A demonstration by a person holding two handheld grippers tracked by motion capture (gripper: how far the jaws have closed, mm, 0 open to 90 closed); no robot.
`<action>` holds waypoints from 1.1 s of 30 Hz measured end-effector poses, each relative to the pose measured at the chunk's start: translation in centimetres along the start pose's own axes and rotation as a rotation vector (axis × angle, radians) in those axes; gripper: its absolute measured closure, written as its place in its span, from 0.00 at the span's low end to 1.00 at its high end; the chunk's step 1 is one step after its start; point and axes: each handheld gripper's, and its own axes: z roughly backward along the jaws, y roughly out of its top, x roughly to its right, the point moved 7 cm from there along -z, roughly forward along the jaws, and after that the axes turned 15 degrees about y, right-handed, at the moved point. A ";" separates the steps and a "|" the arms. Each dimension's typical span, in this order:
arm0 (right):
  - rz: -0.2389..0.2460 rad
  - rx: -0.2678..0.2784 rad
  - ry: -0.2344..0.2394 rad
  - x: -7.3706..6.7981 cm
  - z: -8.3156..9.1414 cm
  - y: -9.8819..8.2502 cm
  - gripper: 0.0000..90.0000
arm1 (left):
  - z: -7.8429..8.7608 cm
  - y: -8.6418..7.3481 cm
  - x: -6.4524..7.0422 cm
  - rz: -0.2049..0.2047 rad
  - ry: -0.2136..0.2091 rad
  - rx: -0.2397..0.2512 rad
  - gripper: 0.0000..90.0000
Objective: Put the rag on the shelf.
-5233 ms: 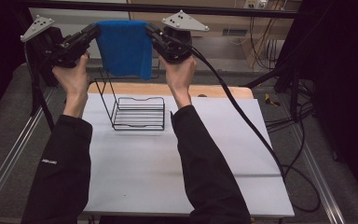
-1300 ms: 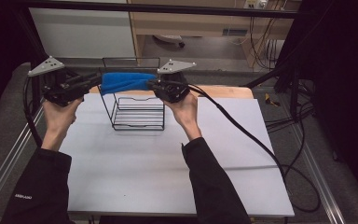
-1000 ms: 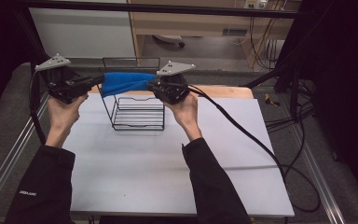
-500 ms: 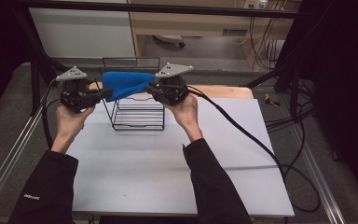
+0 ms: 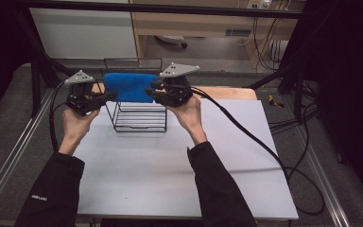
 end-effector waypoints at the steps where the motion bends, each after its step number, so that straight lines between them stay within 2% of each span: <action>1: -0.009 -0.018 -0.006 0.1 -0.2 -0.3 0.85 | -0.1 -0.1 0.0 -0.001 0.001 0.000 0.99; 4: -0.037 -0.031 0.003 0.4 -0.7 -1.2 0.94 | -0.2 -0.3 0.0 -0.004 0.000 0.002 0.99; 7: -0.075 -0.037 -0.004 0.9 -0.9 -2.1 0.99 | -0.2 -0.4 0.0 0.000 -0.004 0.006 0.99; 12: -0.087 -0.038 -0.033 1.7 -1.0 -3.2 0.99 | -0.4 -0.8 0.0 0.009 -0.015 0.002 0.99; 15: -0.085 -0.027 -0.036 1.8 -0.8 -3.3 0.94 | -0.5 -0.9 0.2 0.003 -0.019 -0.004 0.99; 20: -0.092 0.013 -0.010 1.3 -0.1 -3.1 0.78 | -0.1 -0.9 0.5 -0.009 -0.028 0.001 0.99; 22: -0.094 0.025 0.000 1.1 0.3 -3.1 0.70 | 0.1 -0.9 0.7 -0.007 -0.033 0.007 0.95; 25: -0.093 0.039 -0.005 0.9 1.2 -3.3 0.57 | 0.4 -1.3 0.8 -0.005 -0.031 -0.002 0.84; 33: -0.129 0.025 -0.004 1.1 4.1 -4.8 0.25 | 1.0 -3.5 1.3 -0.062 -0.005 -0.038 0.54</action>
